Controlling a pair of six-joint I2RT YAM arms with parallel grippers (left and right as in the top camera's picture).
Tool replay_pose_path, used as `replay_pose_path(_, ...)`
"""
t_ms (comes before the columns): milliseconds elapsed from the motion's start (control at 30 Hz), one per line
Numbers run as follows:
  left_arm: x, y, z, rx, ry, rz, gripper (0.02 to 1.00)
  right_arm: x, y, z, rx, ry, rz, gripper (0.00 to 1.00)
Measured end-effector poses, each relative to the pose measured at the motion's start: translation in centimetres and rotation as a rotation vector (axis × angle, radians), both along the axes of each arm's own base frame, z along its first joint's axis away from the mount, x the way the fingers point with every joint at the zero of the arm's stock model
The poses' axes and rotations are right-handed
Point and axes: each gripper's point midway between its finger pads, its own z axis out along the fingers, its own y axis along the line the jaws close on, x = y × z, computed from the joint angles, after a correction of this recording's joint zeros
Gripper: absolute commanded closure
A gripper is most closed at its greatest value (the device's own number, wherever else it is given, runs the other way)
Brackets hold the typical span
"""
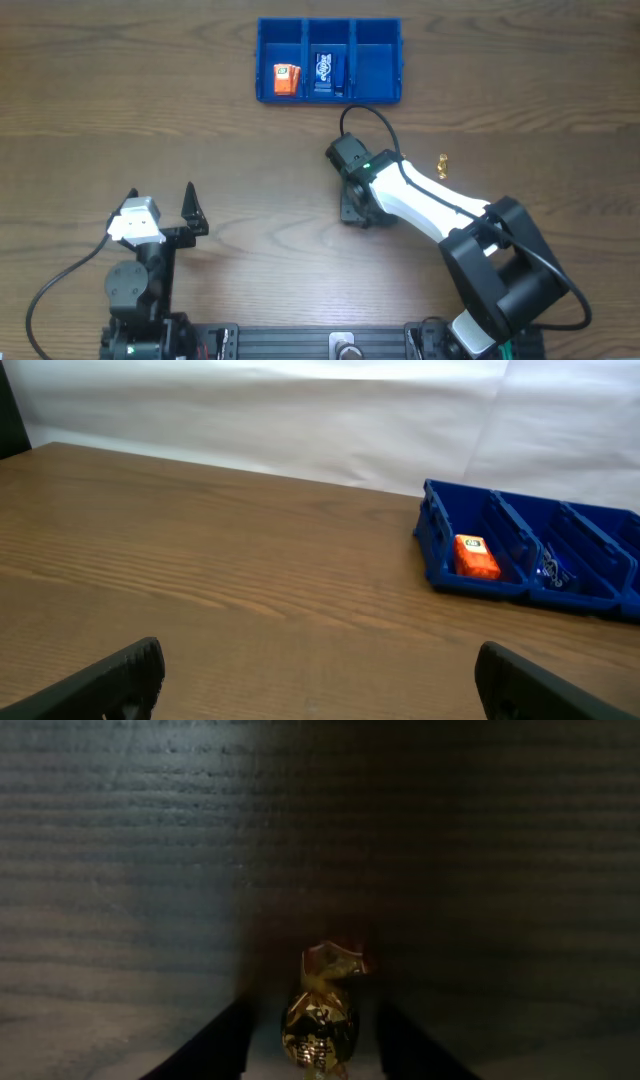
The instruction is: Sort Candies Into Trays
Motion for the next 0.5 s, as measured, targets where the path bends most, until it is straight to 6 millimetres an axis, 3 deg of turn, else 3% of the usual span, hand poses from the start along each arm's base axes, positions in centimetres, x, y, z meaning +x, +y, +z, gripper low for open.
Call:
replay_pose_path(133, 0.0, 0.0, 0.0, 0.0, 0.0, 0.0, 0.02, 0.2, 0.1, 0.0, 0.005, -0.008, -0.001, 0.75)
replay_pose_path(367, 0.0, 0.0, 0.0, 0.0, 0.0, 0.0, 0.02, 0.5, 0.3, 0.2, 0.016, -0.024, -0.002, 0.792)
replay_pose_path(433, 0.0, 0.0, 0.0, 0.0, 0.0, 0.0, 0.02, 0.7, 0.4, 1.5, 0.037, -0.058, -0.001, 0.796)
replay_pose_path(500, 0.0, 0.0, 0.0, 0.0, 0.0, 0.0, 0.023, 1.3, 0.8, 4.4, 0.088, -0.135, 0.018, 0.803)
